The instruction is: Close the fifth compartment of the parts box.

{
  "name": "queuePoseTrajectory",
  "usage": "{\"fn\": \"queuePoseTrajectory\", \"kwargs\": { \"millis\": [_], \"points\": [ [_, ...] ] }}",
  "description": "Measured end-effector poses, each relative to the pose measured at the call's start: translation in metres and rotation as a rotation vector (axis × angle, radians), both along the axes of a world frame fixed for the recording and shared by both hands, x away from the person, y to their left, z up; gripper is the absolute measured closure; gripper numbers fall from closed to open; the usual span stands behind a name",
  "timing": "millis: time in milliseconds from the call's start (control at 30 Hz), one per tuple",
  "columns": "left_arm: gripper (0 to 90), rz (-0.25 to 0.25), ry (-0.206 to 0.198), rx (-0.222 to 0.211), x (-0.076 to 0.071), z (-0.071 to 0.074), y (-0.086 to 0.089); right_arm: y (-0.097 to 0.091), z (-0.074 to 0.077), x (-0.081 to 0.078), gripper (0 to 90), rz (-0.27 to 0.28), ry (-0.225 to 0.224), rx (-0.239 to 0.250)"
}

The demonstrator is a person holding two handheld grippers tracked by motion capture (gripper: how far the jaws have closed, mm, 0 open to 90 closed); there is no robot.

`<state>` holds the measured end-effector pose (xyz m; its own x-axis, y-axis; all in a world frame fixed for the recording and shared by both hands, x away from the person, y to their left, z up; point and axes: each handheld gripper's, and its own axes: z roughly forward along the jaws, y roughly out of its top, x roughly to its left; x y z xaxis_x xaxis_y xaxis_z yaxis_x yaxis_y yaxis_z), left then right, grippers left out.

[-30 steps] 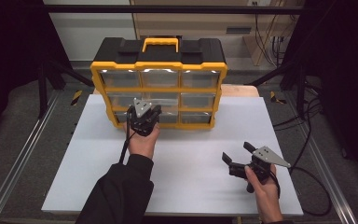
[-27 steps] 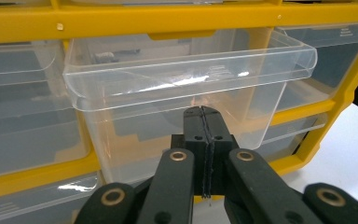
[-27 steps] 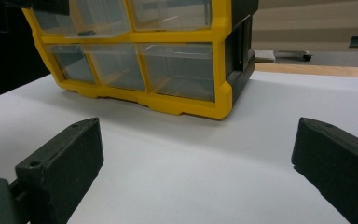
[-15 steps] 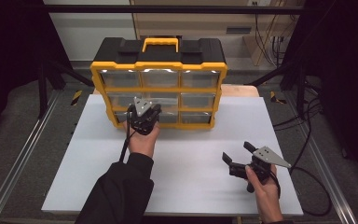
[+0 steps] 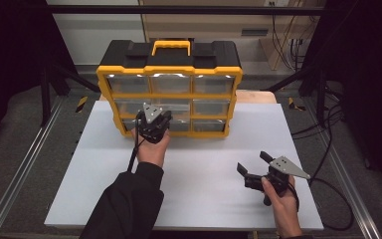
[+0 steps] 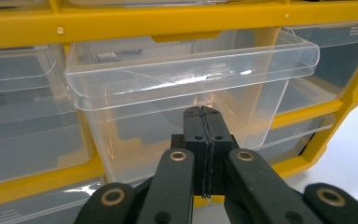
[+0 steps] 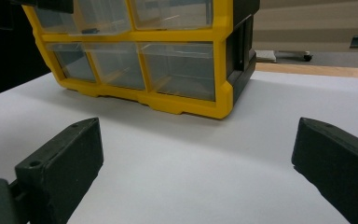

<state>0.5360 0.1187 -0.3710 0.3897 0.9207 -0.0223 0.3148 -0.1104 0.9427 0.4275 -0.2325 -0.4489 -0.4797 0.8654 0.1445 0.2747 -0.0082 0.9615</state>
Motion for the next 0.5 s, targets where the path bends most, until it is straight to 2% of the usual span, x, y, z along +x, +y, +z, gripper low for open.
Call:
{"fn": "queuePoseTrajectory", "kwargs": {
  "millis": [500],
  "points": [
    [89.5, 0.002, -0.002, 0.015, 0.0032, 0.0016, 0.0001, 0.0002, -0.0006, 0.0004, 2.4, 0.003, 0.001, -0.01]
  ]
}}
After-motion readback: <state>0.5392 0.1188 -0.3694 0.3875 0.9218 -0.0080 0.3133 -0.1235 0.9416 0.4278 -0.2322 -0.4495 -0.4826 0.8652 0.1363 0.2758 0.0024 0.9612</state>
